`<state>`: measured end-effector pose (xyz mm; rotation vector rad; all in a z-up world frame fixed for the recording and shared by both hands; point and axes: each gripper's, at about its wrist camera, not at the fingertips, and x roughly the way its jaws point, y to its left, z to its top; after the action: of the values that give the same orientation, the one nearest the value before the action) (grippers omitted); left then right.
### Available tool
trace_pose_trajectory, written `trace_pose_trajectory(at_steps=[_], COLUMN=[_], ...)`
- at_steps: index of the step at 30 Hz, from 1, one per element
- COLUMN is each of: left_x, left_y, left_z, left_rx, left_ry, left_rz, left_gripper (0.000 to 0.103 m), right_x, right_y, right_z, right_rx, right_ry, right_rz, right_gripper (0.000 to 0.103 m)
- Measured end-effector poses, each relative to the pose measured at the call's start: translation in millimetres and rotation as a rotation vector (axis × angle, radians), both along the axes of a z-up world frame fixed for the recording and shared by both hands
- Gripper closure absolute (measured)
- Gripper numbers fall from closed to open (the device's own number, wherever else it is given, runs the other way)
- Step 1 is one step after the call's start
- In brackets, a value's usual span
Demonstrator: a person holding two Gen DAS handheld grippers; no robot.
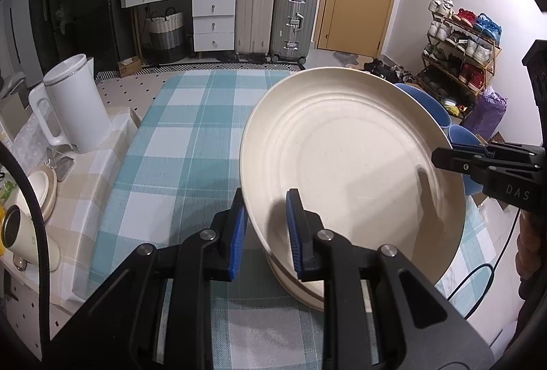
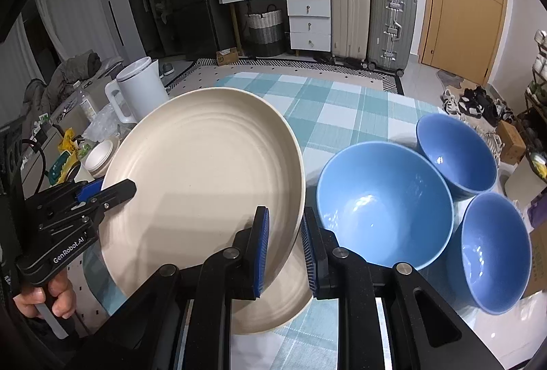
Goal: Organize plates and bowls
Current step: 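Lower the held plate stack onto the remaining cream plate with both grippers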
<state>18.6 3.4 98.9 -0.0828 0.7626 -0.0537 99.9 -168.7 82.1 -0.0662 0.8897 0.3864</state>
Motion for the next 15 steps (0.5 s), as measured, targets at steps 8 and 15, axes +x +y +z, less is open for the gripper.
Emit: trace_pose_trajectory(at_steps=[8,15], left_x=[5.7,11.7], left_y=[2.5,1.4], left_z=[-23.6,-39.4], left_rx=[0.004,0.016], left_ry=[0.026,0.033], left_rz=[-0.014,-0.029], left_gripper=[0.085,0.085], right_x=[-4.1,-6.5], right_y=[-4.3,-8.8], right_z=[-23.2,-38.0], right_rx=[0.038,0.058], right_ry=[0.031,0.045], right_rz=[-0.012,-0.028], right_gripper=[0.082,0.082])
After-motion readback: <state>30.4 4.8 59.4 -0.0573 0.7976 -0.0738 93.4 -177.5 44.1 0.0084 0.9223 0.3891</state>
